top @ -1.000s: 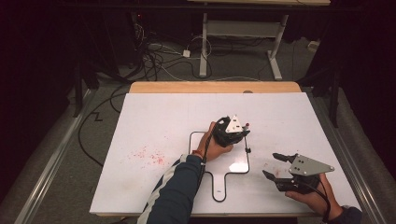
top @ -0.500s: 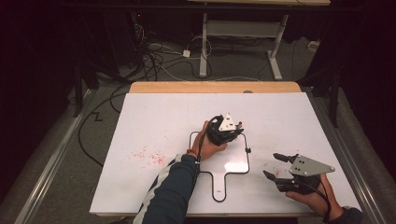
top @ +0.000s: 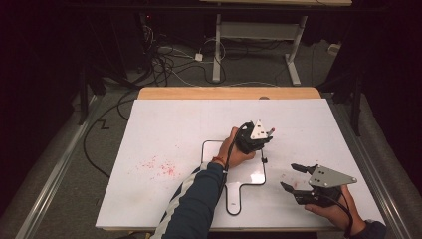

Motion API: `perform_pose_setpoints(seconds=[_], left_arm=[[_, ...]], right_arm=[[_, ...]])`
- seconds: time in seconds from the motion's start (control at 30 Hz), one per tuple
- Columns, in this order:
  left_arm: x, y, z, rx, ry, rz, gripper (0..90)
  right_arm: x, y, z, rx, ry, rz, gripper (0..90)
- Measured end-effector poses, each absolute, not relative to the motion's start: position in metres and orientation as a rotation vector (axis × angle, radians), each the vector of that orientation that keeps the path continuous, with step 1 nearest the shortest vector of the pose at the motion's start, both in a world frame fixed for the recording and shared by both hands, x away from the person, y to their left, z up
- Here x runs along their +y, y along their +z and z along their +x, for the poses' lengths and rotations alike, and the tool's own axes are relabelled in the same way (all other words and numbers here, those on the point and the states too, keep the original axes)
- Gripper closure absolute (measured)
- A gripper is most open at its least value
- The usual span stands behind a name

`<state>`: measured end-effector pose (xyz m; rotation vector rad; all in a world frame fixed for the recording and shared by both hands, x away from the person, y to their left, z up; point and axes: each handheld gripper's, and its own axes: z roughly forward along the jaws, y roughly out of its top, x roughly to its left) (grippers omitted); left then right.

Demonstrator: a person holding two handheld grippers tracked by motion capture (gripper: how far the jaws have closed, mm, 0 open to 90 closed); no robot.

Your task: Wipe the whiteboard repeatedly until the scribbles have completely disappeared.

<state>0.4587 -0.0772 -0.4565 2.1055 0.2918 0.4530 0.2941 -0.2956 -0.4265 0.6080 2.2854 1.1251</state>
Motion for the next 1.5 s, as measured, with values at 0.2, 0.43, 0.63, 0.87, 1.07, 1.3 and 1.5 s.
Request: perform_pose_setpoints(seconds=[0.2,0.43,0.63,0.87,1.07,1.3,1.5], left_arm=[[-0.057,-0.457,0.464,0.381,0.426,2.090,78.8],[-0.022,-0.459,0.460,0.461,0.405,2.061,78.8],[0.005,-0.461,0.452,0.461,0.430,2.062,78.8],[0.028,-0.465,0.442,0.494,0.420,2.024,78.8],[0.029,-0.466,0.436,0.477,0.422,2.020,78.8],[0.001,-0.466,0.434,0.397,0.418,2.031,78.8],[0.013,-0.463,0.434,0.403,0.444,2.064,78.8]], right_arm=[[-0.296,-0.426,0.294,2.283,1.123,0.601,33.9],[-0.294,-0.426,0.294,2.283,1.123,0.595,33.8],[-0.292,-0.425,0.294,2.284,1.118,0.588,33.8],[-0.291,-0.426,0.295,2.289,1.119,0.585,33.8],[-0.290,-0.426,0.295,2.291,1.113,0.584,33.8],[-0.289,-0.427,0.295,2.300,1.112,0.584,33.9],[-0.290,-0.427,0.296,2.298,1.113,0.577,33.9]])
